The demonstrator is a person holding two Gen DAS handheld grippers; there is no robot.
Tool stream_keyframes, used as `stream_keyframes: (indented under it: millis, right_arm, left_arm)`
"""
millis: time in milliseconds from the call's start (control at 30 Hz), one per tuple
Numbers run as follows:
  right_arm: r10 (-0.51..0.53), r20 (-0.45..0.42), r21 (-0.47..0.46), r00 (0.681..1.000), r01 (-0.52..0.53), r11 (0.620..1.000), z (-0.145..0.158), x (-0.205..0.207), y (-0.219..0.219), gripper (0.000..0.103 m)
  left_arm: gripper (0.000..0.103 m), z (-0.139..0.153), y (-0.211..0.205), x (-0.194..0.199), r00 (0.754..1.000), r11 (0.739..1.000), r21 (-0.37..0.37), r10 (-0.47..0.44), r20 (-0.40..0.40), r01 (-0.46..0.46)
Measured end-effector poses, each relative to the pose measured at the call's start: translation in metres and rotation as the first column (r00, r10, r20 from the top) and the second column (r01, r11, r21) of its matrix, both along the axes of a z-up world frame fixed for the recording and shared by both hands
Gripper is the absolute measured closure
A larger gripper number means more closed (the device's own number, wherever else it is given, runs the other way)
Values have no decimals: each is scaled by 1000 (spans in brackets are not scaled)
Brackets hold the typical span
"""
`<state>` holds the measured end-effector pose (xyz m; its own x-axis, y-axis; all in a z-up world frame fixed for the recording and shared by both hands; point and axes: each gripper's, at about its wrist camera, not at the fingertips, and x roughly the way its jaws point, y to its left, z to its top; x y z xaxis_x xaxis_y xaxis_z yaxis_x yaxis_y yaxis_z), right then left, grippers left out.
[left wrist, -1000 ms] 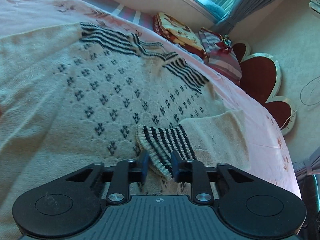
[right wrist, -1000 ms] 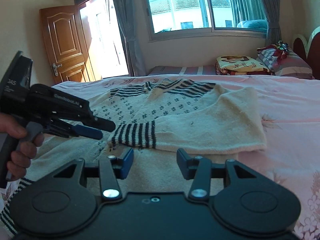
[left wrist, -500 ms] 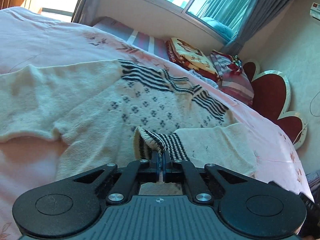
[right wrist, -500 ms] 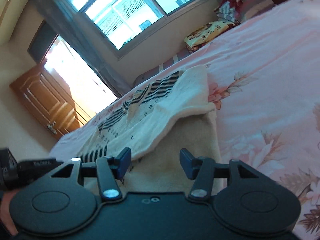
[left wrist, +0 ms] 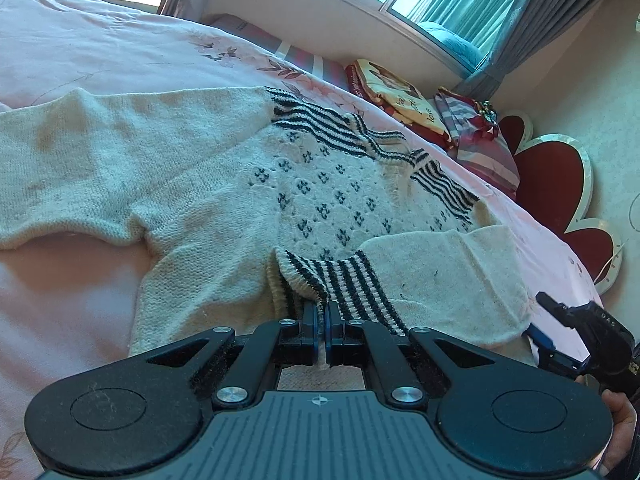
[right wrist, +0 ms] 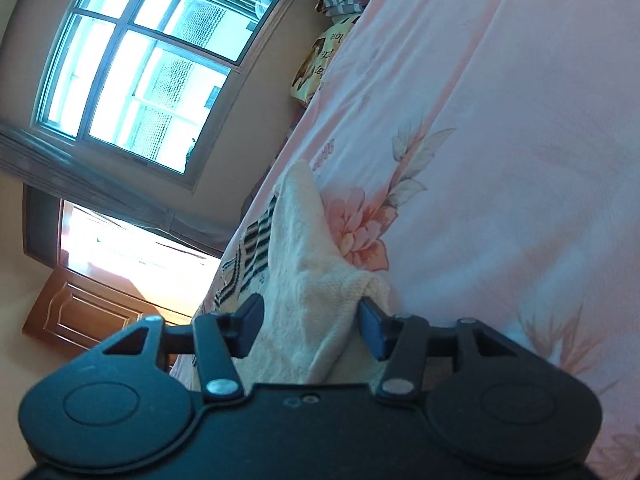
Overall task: Fold small clothes
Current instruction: 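Carry the cuff across the sweater body with the right tool while the left tool grasps the other cuff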
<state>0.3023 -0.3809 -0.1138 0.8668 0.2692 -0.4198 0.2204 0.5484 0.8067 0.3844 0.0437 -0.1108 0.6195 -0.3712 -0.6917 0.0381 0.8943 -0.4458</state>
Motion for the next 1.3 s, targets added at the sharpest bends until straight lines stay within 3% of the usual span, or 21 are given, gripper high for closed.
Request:
stream_keyframes:
  millis: [33, 100, 200, 267, 300, 333, 400, 600, 667, 733, 933, 1067, 1133, 1200, 1233, 1300]
  right_arm:
    - [-13, -8, -27, 1000, 12, 1000, 1, 0, 0, 94]
    - [-54, -33, -23, 998, 53, 998, -2, -3, -7, 97]
    - [-38, -60, -32, 997, 36, 999, -6, -5, -9, 100]
    - [-11, -46, -69, 999, 8, 998, 4, -7, -8, 94]
    - [-11, -32, -114, 999, 7, 993, 13, -10, -8, 86]
    - [-19, -13, -164, 1000, 17, 986, 21, -13, -7, 71]
    - [6, 31, -243, 999, 1, 970, 33, -8, -8, 62]
    - [142, -72, -337, 987, -158, 928, 23, 52, -5, 66]
    - [187, -104, -368, 977, -213, 905, 17, 60, 1, 92]
    - [186, -108, -438, 977, -215, 873, 18, 56, 6, 96]
    - [182, -115, -459, 977, -215, 862, 23, 55, 14, 95]
    - [169, -39, -445, 985, -168, 880, 26, 43, 1, 96]
    - [161, -77, -460, 984, -178, 870, 20, 46, 0, 97]
    - [160, -85, -463, 983, -182, 868, 17, 48, -1, 92]
    - [149, -74, -477, 986, -166, 863, 22, 48, -1, 81]
    - [149, -22, -506, 989, -139, 851, 32, 51, 1, 81]
  left_arm:
    - [100, 0, -1, 1, 1000, 1000, 5, 3, 4, -3]
    - [100, 1, -6, 2, 1000, 998, 53, 16, 26, -17]
    - [100, -3, -15, 5, 1000, 993, 115, 0, 22, -2]
    - [100, -3, -18, 4, 999, 990, 141, -15, 37, 9]
    - [100, -3, -19, 4, 999, 990, 142, -17, 40, 11]
    - [100, -3, -17, 4, 999, 991, 137, -16, 41, 10]
    - [100, -4, -15, 4, 999, 992, 125, -12, 45, 6]
    - [100, -1, -15, 7, 997, 993, 115, -15, 75, 7]
    - [100, -1, -16, 9, 997, 993, 117, -20, 77, 11]
    - [100, -2, -16, 9, 997, 989, 145, -18, 76, 7]
    - [100, -4, -12, 10, 995, 992, 128, -20, 95, 7]
    - [100, 3, -8, 9, 987, 995, 99, -24, 160, 8]
    - [100, -2, -12, 14, 992, 986, 164, -44, 119, 24]
    - [100, -7, -10, 16, 994, 988, 153, -48, 100, 32]
    - [100, -7, -10, 16, 994, 988, 153, -52, 101, 37]
    - [100, -7, -9, 16, 993, 988, 148, -52, 103, 36]
